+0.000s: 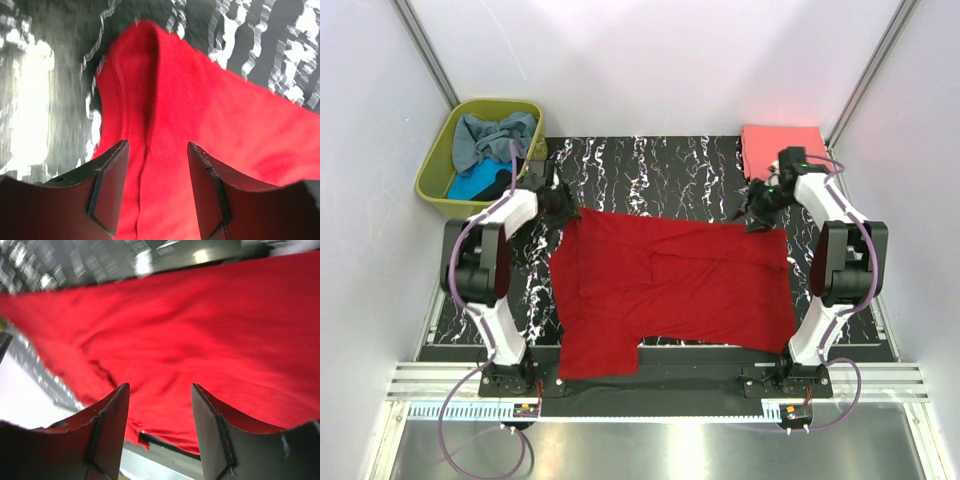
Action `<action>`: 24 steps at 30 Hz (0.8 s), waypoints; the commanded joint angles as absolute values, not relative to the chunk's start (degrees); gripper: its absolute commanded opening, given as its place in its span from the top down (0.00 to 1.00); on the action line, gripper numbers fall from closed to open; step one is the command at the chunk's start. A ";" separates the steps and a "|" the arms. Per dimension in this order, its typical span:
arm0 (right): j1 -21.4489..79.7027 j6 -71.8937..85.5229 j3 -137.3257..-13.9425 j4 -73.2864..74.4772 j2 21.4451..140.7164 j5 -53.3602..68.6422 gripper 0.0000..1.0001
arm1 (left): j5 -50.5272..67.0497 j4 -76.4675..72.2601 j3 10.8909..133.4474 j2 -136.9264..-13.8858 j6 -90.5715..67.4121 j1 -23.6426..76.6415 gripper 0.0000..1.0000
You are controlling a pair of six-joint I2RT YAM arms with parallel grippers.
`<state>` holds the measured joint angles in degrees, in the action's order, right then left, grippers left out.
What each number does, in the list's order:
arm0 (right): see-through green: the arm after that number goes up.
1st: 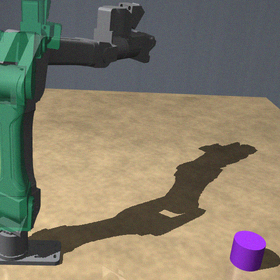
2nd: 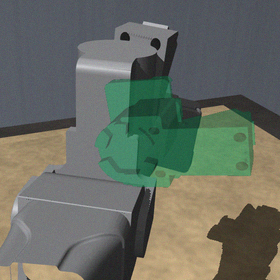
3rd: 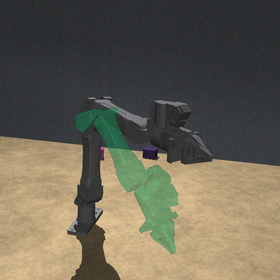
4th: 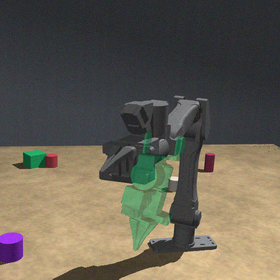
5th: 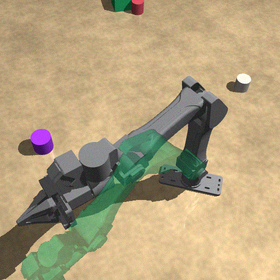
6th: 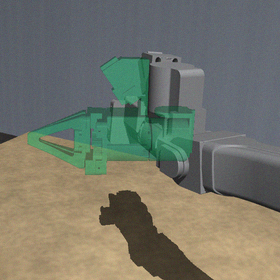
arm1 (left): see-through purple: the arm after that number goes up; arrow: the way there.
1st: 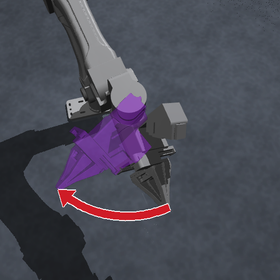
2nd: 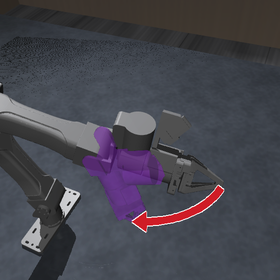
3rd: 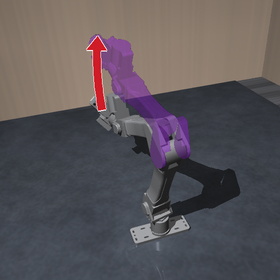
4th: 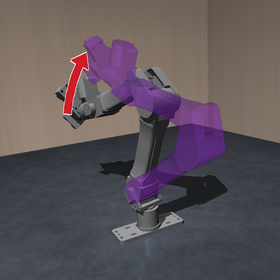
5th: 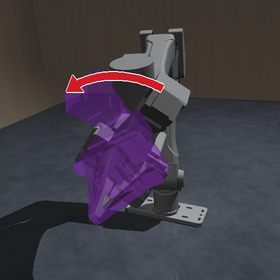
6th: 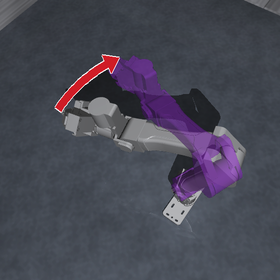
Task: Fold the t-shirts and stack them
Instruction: Fold the tshirt
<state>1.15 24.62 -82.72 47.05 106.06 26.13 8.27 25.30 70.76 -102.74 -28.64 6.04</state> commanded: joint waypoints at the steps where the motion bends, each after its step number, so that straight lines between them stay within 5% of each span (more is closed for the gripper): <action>1: -2.52 22.50 -84.55 51.24 105.73 19.43 0.40 | 4.14 25.49 77.86 -107.65 -27.51 6.42 0.45; 11: -10.10 21.27 -85.61 47.12 112.84 12.57 0.71 | 1.76 27.42 86.39 -118.29 -28.65 6.42 0.55; 24: -12.04 23.38 -89.55 41.13 122.34 6.86 0.73 | 2.63 32.43 101.24 -129.02 -28.13 4.75 0.64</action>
